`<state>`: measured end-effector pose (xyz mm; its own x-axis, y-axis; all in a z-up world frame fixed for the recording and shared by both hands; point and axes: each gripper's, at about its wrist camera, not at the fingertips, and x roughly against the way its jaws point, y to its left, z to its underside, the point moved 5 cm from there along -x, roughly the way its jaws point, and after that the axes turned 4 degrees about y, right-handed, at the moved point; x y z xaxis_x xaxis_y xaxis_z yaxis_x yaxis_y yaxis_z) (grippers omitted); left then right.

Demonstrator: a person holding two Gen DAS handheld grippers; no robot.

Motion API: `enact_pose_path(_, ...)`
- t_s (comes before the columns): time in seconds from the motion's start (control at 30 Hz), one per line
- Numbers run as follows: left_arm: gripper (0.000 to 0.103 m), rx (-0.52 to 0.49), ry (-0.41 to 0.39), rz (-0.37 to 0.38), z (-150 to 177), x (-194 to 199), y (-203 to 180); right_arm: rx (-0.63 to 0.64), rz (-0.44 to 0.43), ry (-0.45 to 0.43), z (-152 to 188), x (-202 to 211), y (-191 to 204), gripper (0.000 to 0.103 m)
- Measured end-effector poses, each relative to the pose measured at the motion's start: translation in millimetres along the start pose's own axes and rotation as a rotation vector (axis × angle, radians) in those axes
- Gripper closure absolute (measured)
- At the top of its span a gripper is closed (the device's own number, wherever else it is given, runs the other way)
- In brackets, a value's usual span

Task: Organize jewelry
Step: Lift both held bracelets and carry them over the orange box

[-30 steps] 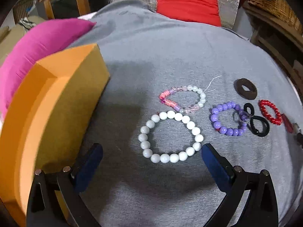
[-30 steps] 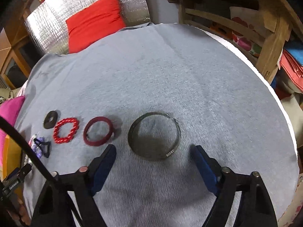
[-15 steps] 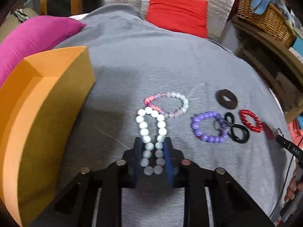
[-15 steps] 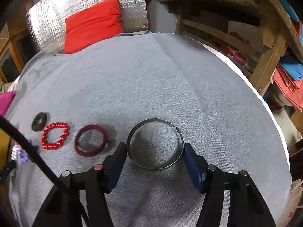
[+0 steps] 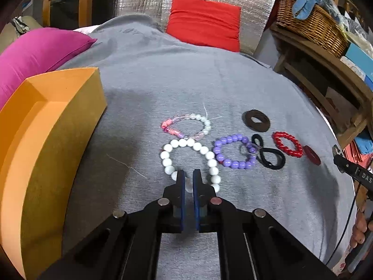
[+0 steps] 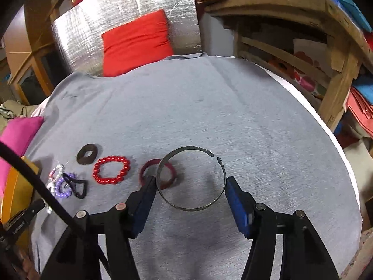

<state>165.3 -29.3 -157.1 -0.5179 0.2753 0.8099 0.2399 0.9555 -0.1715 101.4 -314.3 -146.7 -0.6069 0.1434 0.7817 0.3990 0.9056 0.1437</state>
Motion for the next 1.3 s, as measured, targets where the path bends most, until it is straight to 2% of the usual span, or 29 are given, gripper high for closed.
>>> enact_pose_path(0.03,0.094,0.014,0.010,-0.009,-0.2,-2.2,3.1,0.002,0.000,0.001,1.1,-0.3,1.8,0.039)
enact_pose_path(0.07,0.080,0.030,0.025,-0.018,-0.1,-4.7,6.1,0.004,0.001,0.004,2.4,-0.9,2.5,0.039)
enact_pose_path(0.1,0.059,0.039,0.031,-0.026,-0.3,-5.3,7.8,0.005,0.001,0.008,2.1,-2.7,2.4,0.039)
enact_pose_path(0.13,0.047,0.044,0.028,-0.033,-1.3,-5.4,8.4,0.006,0.002,0.010,2.1,-3.9,1.9,0.039)
enact_pose_path(0.17,0.031,0.047,0.018,-0.046,-2.3,-4.4,8.6,0.006,0.004,0.011,2.3,-4.6,-0.1,0.039)
enact_pose_path(0.23,0.029,0.042,0.003,-0.053,-4.3,-4.0,7.5,0.003,0.004,0.015,3.2,-5.5,-3.8,0.039)
enact_pose_path(0.33,0.029,0.049,0.034,-0.064,-4.7,-15.4,9.5,-0.001,0.001,0.018,4.5,-6.0,-7.4,0.039)
enact_pose_path(0.4,0.021,0.052,0.038,-0.059,-5.3,-19.6,7.3,-0.001,0.002,0.021,5.3,-6.4,-9.0,0.039)
enact_pose_path(0.5,0.018,-0.010,0.045,-0.086,-3.3,-23.6,-5.7,-0.003,0.007,0.025,6.1,-7.2,-12.4,0.039)
enact_pose_path(0.57,0.018,-0.049,0.035,-0.104,-1.4,-25.2,-13.0,-0.004,0.008,0.027,6.7,-7.5,-13.1,0.039)
enact_pose_path(0.63,0.020,-0.056,0.019,-0.091,-1.0,-24.4,-15.7,-0.002,0.007,0.028,7.5,-7.5,-12.0,0.039)
enact_pose_path(0.67,0.034,-0.057,0.010,-0.081,-1.2,-23.4,-16.8,-0.001,0.007,0.026,7.6,-7.1,-11.4,0.039)
enact_pose_path(0.7,0.056,-0.059,0.002,-0.077,-1.3,-22.3,-17.3,0.000,0.007,0.025,7.7,-6.8,-11.5,0.039)
enact_pose_path(0.73,0.067,-0.065,-0.011,-0.061,-1.7,-20.0,-17.3,0.001,0.006,0.023,7.5,-6.5,-11.1,0.039)
enact_pose_path(0.77,0.085,-0.068,-0.016,-0.029,-1.2,-18.7,-18.0,0.001,0.004,0.021,7.6,-5.9,-10.4,0.039)
enact_pose_path(0.8,0.093,-0.071,-0.018,-0.013,1.1,-17.9,-20.3,0.000,0.003,0.021,7.4,-6.2,-9.7,0.039)
enact_pose_path(0.9,0.094,-0.077,-0.024,-0.005,3.3,-15.0,-25.5,0.004,0.003,0.019,7.2,-6.1,-6.4,0.039)
enact_pose_path(1.1,0.094,-0.062,-0.077,0.068,-1.3,11.6,-33.3,0.024,-0.023,-0.008,5.3,0.7,6.1,0.039)
enact_pose_path(1.3,0.094,-0.081,-0.177,0.094,-5.5,58.3,-38.5,0.057,-0.067,-0.042,3.7,10.6,26.9,0.039)
